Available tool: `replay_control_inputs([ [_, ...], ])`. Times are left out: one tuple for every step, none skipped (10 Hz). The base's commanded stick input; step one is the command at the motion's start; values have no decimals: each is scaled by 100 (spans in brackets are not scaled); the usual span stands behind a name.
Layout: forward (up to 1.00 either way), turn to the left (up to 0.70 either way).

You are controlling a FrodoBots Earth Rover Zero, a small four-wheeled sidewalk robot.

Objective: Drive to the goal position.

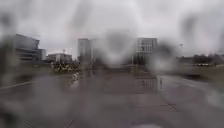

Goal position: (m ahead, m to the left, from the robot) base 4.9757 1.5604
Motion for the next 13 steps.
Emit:
replay_control_inputs([
  [7, 0],
  [7, 0],
  [7, 0],
  [7, 0],
  [7, 0],
  [7, 0],
  [7, 0],
  [7, 0],
  [7, 0],
  [7, 0],
  [7, 0],
  [7, 0],
  [7, 0],
])
